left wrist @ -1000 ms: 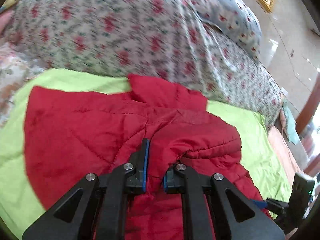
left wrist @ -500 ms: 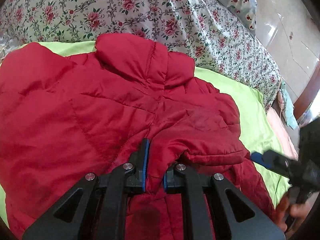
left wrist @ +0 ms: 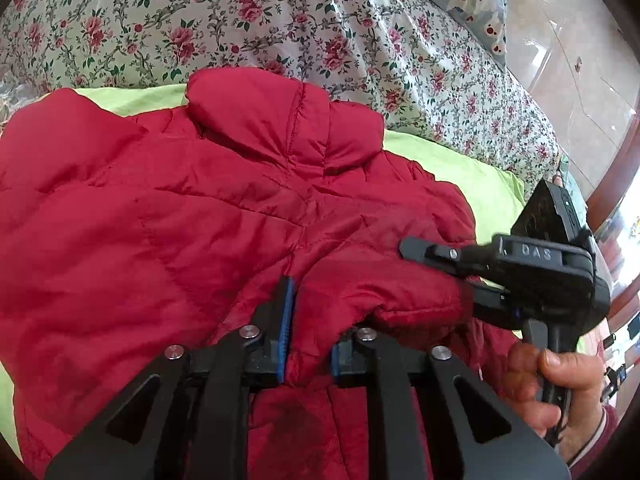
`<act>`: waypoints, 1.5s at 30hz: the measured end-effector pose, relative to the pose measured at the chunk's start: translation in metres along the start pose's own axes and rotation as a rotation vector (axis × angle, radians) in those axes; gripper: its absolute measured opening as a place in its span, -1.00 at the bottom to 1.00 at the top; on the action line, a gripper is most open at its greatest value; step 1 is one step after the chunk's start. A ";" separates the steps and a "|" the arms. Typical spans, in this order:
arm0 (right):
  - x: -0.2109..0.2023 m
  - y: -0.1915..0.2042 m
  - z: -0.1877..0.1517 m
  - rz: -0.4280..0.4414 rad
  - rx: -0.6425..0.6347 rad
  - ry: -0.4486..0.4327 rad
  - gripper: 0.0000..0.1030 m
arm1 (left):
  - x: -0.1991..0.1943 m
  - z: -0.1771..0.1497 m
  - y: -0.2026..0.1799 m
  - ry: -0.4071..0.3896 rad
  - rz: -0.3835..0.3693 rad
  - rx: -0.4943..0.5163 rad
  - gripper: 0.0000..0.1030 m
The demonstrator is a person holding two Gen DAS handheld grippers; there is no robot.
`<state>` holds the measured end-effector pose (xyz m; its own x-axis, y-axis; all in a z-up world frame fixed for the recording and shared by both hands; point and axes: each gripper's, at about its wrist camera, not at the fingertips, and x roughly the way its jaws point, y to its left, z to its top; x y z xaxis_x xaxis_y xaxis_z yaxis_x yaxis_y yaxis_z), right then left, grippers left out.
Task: Fold large clothes
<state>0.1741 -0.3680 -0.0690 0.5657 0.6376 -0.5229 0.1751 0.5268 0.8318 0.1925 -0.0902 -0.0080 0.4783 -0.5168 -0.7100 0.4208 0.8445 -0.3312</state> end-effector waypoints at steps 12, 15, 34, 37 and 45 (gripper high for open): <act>-0.051 0.038 -0.004 -0.150 -0.209 -0.185 -0.91 | -0.032 -0.009 -0.011 0.036 -0.026 0.087 0.38; -0.066 0.034 -0.001 -0.160 -0.199 -0.221 -0.91 | -0.040 -0.006 -0.009 0.021 -0.021 0.093 0.38; -0.081 0.011 -0.009 -0.408 -0.338 -0.260 -0.59 | 0.011 0.018 0.071 0.086 0.205 0.033 -0.25; -0.100 0.033 -0.020 -0.457 -0.403 -0.361 -0.52 | 0.011 0.015 0.071 0.083 0.213 0.035 -0.25; -0.044 0.072 -0.043 -0.496 -0.627 -0.181 -0.48 | 0.011 0.012 0.069 0.083 0.242 0.049 -0.25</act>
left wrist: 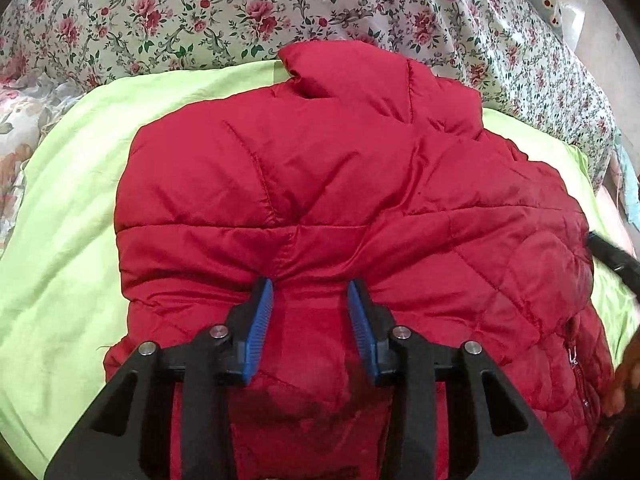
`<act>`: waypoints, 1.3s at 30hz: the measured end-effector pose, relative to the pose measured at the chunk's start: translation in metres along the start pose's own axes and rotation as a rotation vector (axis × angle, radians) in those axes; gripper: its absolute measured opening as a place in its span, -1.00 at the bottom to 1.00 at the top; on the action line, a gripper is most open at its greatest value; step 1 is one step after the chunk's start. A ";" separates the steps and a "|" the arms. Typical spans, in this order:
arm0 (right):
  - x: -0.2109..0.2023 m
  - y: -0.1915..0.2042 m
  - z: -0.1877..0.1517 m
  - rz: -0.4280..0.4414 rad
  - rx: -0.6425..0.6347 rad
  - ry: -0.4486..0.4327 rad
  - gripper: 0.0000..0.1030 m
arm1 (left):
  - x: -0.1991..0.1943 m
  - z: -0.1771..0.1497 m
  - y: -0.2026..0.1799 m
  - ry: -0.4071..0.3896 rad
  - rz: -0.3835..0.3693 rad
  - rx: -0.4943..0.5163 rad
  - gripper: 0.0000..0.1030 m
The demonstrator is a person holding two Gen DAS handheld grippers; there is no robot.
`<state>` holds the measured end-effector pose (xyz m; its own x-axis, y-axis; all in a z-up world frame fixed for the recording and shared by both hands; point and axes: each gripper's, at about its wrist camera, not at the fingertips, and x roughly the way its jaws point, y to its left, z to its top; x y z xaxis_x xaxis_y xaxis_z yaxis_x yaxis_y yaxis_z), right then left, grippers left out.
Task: Fold large clothes
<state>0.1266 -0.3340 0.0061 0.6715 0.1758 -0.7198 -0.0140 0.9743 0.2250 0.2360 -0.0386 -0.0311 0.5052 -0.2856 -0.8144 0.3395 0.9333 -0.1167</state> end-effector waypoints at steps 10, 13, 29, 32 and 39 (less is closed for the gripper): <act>0.056 -0.045 -0.025 -0.074 0.099 0.095 -0.46 | -0.020 -0.018 0.023 -0.013 -0.044 -0.018 -0.27; 0.058 -0.040 -0.025 -0.091 0.082 0.102 -0.46 | -0.017 -0.020 0.032 -0.006 -0.063 -0.057 -0.34; 0.044 -0.043 -0.025 -0.044 0.170 0.121 -0.42 | -0.009 -0.017 0.025 0.026 -0.013 -0.044 -0.34; 0.021 -0.040 -0.027 -0.016 0.186 0.111 -0.16 | -0.020 -0.019 0.028 0.022 -0.028 -0.065 -0.32; -0.029 -0.040 -0.045 0.019 0.202 0.106 -0.05 | -0.059 -0.043 0.040 0.008 -0.056 -0.099 0.05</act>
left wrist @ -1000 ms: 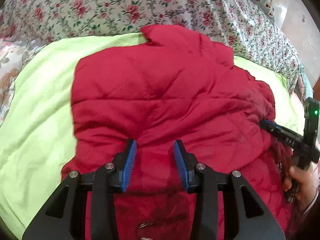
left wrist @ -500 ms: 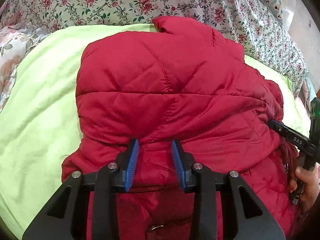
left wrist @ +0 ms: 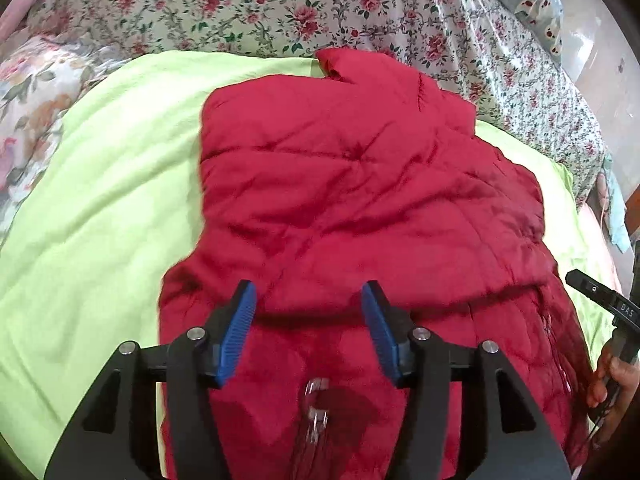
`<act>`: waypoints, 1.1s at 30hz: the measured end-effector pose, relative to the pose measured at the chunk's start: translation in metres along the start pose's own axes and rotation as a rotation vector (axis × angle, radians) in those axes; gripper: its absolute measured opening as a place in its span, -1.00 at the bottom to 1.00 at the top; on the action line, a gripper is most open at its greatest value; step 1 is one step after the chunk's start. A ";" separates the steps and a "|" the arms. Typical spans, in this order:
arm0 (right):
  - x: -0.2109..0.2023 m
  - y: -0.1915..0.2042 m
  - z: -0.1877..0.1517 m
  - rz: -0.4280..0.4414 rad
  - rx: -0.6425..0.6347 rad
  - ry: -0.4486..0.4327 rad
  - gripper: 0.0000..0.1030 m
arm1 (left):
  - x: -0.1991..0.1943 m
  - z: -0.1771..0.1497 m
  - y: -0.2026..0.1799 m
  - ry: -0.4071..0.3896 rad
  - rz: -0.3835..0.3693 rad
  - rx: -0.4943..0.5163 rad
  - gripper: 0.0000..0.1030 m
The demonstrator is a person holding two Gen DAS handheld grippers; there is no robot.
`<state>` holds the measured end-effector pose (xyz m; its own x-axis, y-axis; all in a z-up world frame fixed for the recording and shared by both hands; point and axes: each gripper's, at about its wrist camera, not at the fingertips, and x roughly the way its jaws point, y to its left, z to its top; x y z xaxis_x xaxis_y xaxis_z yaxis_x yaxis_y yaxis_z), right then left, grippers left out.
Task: Fold large clothes
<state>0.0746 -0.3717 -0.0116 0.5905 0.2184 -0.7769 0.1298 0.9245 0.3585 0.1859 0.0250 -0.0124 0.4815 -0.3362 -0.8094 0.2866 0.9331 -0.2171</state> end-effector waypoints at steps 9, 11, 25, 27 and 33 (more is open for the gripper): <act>-0.049 -0.014 -0.047 0.004 0.028 0.050 0.15 | -0.052 -0.041 0.022 0.007 -0.037 -0.055 0.06; -0.059 -0.018 -0.056 -0.005 0.036 0.057 0.20 | -0.061 -0.050 0.025 0.015 -0.043 -0.061 0.17; -0.104 -0.036 -0.111 -0.141 0.038 0.129 0.35 | -0.086 -0.121 0.040 0.092 0.043 -0.069 0.48; -0.106 -0.034 -0.119 -0.153 0.032 0.147 0.37 | -0.088 -0.130 0.040 0.097 0.040 -0.074 0.49; -0.102 -0.029 -0.150 -0.140 0.029 0.214 0.44 | -0.090 -0.154 0.039 0.133 0.020 -0.074 0.49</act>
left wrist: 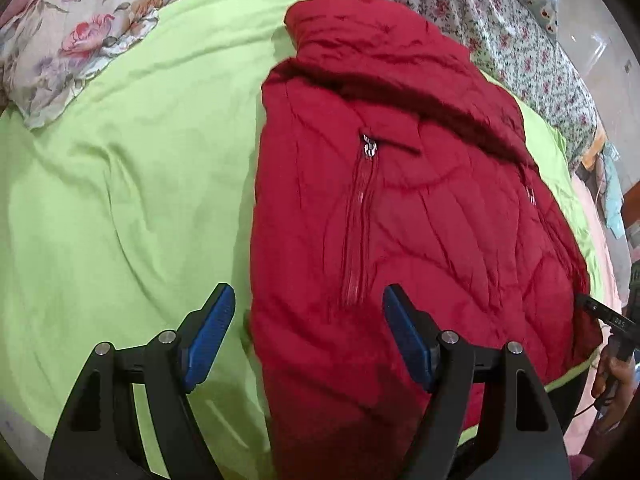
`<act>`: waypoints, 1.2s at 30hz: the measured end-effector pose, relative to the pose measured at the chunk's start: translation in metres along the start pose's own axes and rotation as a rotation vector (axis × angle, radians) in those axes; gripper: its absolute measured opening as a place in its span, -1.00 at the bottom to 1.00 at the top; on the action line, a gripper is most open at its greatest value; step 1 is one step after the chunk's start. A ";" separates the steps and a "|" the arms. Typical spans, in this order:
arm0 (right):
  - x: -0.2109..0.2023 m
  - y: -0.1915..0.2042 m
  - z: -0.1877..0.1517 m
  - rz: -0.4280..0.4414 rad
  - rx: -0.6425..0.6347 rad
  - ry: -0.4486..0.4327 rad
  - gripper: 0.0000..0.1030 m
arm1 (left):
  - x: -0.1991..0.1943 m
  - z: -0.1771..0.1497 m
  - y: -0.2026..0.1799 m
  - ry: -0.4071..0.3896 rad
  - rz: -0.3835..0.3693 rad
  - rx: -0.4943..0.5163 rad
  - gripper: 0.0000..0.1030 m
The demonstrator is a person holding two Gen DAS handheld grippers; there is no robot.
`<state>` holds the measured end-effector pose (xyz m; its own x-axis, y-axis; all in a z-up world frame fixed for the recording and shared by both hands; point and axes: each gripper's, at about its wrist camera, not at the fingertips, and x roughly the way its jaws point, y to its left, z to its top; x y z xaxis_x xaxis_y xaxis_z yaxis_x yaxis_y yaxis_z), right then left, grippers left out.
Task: Fold large clothes
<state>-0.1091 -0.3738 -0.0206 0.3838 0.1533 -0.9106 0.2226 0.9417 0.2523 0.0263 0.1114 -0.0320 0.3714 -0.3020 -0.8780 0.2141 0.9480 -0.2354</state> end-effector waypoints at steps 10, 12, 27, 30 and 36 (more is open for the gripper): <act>-0.011 -0.001 -0.023 -0.012 -0.065 0.033 -0.11 | -0.009 -0.030 0.012 0.023 -0.026 -0.007 0.49; -0.015 -0.005 -0.026 0.000 -0.058 0.032 -0.20 | -0.012 -0.035 0.012 0.027 -0.038 -0.004 0.49; -0.015 -0.001 -0.030 0.009 -0.074 0.018 -0.17 | -0.016 -0.051 -0.021 0.032 -0.050 0.153 0.07; -0.015 0.002 -0.031 0.014 -0.085 0.011 -0.27 | -0.016 -0.051 -0.021 0.028 -0.065 0.159 -0.21; -0.021 0.003 -0.032 0.071 -0.082 -0.010 -0.52 | -0.031 -0.050 -0.032 -0.030 -0.101 0.195 -0.60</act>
<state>-0.1449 -0.3642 -0.0110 0.4050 0.2176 -0.8881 0.1211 0.9500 0.2880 -0.0372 0.0956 -0.0183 0.3652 -0.3999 -0.8406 0.4210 0.8764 -0.2341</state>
